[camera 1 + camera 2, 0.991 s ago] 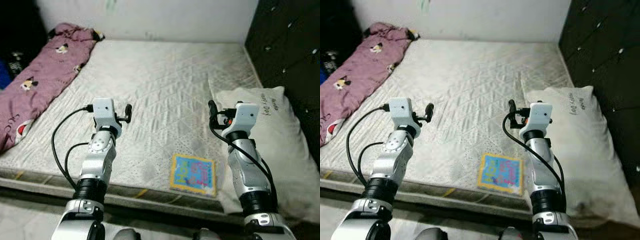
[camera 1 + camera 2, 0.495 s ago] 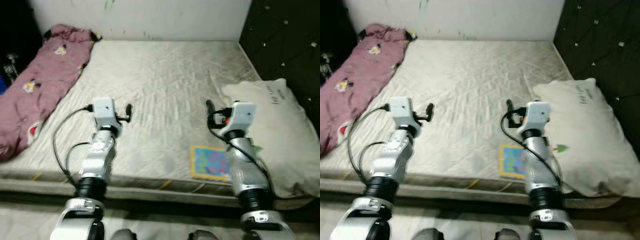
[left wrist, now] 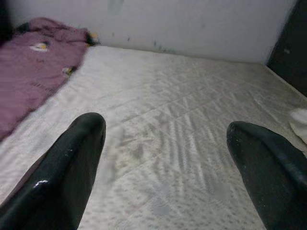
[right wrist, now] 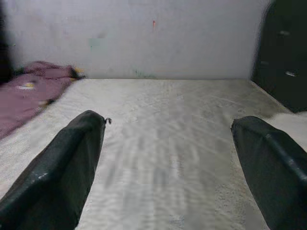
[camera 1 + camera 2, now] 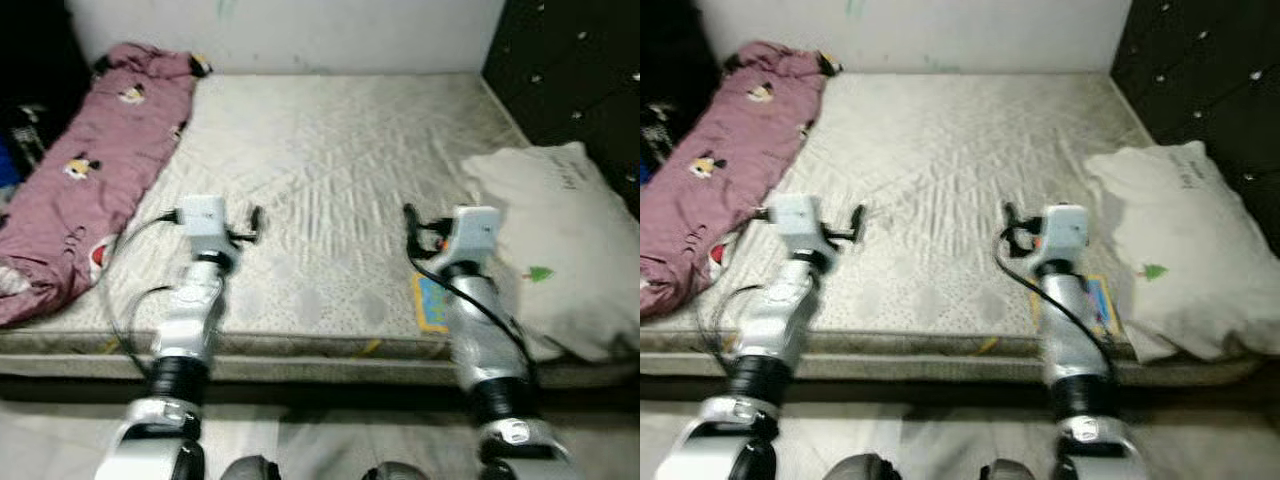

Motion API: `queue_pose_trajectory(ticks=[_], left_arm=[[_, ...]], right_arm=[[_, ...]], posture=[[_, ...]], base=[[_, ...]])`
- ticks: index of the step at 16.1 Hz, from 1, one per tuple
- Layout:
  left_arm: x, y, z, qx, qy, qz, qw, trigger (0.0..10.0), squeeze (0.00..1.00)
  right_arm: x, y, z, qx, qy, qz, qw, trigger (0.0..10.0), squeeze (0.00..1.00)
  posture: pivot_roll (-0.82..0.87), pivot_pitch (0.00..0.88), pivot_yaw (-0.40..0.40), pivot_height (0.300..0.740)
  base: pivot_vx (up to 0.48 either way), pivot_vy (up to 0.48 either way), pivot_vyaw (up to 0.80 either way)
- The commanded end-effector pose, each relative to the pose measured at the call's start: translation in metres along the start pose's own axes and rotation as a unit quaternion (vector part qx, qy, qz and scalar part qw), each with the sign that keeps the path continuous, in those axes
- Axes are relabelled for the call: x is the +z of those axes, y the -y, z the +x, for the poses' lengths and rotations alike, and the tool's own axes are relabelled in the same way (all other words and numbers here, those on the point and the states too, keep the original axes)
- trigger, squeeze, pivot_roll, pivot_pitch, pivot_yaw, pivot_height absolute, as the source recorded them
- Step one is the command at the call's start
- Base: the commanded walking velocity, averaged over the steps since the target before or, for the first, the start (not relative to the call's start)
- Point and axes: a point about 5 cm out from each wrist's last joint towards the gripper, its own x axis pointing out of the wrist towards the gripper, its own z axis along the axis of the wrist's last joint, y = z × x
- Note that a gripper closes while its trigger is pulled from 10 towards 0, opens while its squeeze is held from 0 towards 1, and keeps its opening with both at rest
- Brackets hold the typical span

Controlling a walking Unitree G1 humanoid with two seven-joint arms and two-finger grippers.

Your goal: Clean up the room

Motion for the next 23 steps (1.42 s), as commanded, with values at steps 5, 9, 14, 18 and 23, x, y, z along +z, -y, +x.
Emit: queue_pose_trajectory(ticks=[5, 9, 14, 18, 23], left_arm=[[0.0027, 0.0029, 0.0003, -0.004, 0.007, -0.016, 1.0, 10.0, 0.0], [0.0032, 0.003, 0.0011, -0.004, 0.005, -0.023, 1.0, 10.0, 0.0], [0.0013, 0.0028, 0.0004, 0.0, 0.002, -0.027, 1.0, 10.0, 0.0], [0.0006, 0.0032, 0.0009, -0.001, 0.0, -0.029, 1.0, 10.0, 0.0], [0.0005, 0.0036, 0.0011, -0.001, 0.002, -0.031, 1.0, 10.0, 0.0]], right_arm=[[0.0026, 0.0017, 0.0017, 0.004, 0.004, -0.006, 1.0, 10.0, 0.0], [0.0035, 0.0016, 0.0028, 0.002, 0.003, -0.006, 1.0, 10.0, 0.0], [0.0038, 0.0026, 0.0039, 0.001, 0.002, -0.008, 1.0, 10.0, 0.0], [0.0037, 0.0035, 0.0043, 0.001, 0.001, -0.008, 1.0, 10.0, 0.0], [0.0029, 0.0038, 0.0043, 0.0, -0.002, -0.007, 1.0, 10.0, 0.0]], posture=[[-0.08, 0.0, 0.055, 0.74], [-0.09, 0.0, 0.055, 0.74], [-0.09, 0.0, 0.053, 0.74], [-0.09, 0.0, 0.052, 0.74], [-0.09, 0.0, 0.051, 0.74]], base=[[0.0, 0.0, 0.0], [0.0, 0.346, 0.0], [0.0, 0.467, -0.53], [0.0, 0.48, -0.12], [0.0, 0.48, 0.0]])
